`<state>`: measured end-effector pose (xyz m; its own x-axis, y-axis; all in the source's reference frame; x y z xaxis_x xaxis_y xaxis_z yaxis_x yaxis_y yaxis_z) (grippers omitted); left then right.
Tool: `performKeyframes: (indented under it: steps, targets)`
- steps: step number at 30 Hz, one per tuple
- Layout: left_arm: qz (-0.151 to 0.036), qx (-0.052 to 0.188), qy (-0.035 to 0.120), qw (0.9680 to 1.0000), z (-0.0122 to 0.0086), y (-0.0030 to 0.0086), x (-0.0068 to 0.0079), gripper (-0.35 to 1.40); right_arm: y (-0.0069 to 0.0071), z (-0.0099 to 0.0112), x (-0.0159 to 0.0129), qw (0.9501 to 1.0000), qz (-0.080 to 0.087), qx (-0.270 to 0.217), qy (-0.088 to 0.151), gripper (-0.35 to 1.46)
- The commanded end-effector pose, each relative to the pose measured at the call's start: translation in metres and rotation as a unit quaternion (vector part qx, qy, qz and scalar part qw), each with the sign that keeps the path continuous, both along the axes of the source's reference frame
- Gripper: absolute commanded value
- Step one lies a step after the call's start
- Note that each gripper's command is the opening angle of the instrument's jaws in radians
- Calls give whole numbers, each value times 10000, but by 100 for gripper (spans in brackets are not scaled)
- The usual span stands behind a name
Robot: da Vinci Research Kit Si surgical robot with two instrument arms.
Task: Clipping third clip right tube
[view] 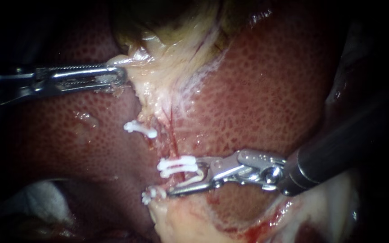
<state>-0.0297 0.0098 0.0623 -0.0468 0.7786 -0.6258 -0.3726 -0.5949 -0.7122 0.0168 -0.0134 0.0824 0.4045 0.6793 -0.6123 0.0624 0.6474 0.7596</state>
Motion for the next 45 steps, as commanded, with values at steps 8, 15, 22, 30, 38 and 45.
performKeyframes:
  steps: [8, 15, 22, 30, 38, 45]
  targets:
    - [-1, 0, 0, 10000, 0, 0, 0, -35, 0, 0, 1, 10000, 1, 0, 1, 49]
    - [0, 1, 0, 10000, 0, 0, 0, -35, 0, 0, -1, 10000, -5, 1, 4, 49]
    - [2, 1, -2, 10000, 0, 0, 1, -35, 10, -10, -19, 10000, -14, 35, 19, 49]
    - [1, 2, -1, 10000, -1, 0, 1, -35, 37, -29, -50, 9999, 117, 71, -35, 49]
    - [2, 3, -2, 10000, -2, -1, 2, -35, 57, -44, -62, 9997, 216, 134, -32, 49]
    - [2, 3, -2, 10000, -2, -1, 2, -35, 73, -56, -61, 9991, 345, 222, 104, 49]
